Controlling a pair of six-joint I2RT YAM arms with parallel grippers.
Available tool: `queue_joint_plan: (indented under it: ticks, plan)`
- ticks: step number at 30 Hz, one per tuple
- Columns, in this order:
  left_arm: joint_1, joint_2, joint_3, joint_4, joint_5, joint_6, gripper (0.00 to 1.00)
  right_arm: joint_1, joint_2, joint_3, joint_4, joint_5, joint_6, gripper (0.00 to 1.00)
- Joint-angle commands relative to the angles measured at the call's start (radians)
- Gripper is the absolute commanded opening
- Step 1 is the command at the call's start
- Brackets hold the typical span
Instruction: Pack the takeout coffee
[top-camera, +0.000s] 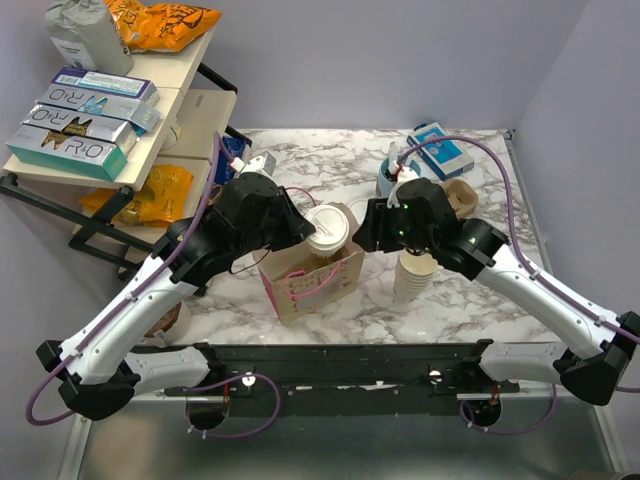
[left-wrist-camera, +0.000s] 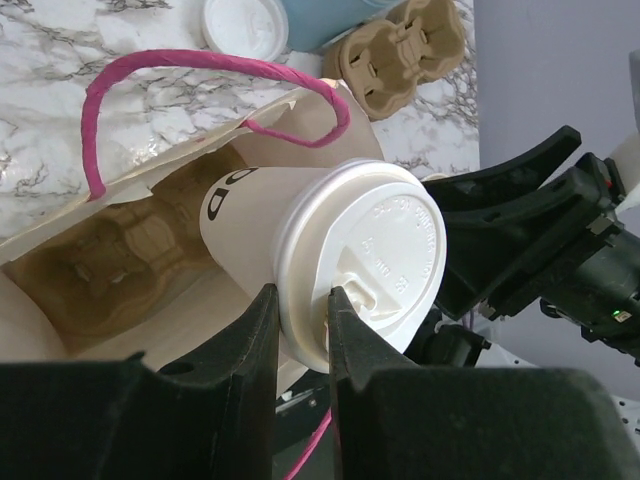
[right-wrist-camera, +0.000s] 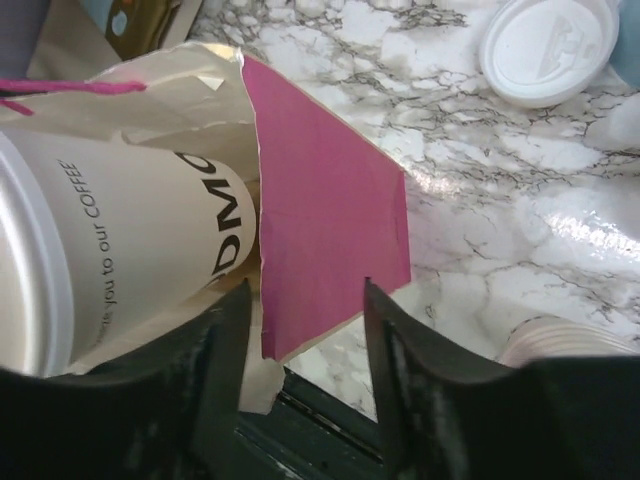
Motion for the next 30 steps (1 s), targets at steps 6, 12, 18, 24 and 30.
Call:
queue_joint_plan:
  ticks: [6, 12, 18, 24, 30]
  plan:
    - [0.028, 0.005, -0.052, 0.047, 0.019, -0.051, 0.0, -0.001, -0.188, -0.027, 0.041, 0.237, -0.015, 1.0]
    - [0.051, 0.041, -0.076, 0.081, 0.05, -0.047, 0.0, 0.0, -0.302, -0.117, 0.101, 0.308, -0.058, 1.0]
    - [0.08, 0.066, -0.144, 0.136, 0.113, -0.064, 0.0, 0.0, -0.34, -0.152, 0.101, 0.34, -0.068, 1.0]
    - [0.085, 0.074, -0.193, 0.154, 0.104, -0.08, 0.0, -0.001, -0.339, -0.166, 0.1, 0.352, -0.093, 1.0]
    - [0.085, 0.061, -0.243, 0.173, 0.076, -0.092, 0.0, -0.001, -0.332, -0.186, 0.1, 0.377, -0.099, 1.0]
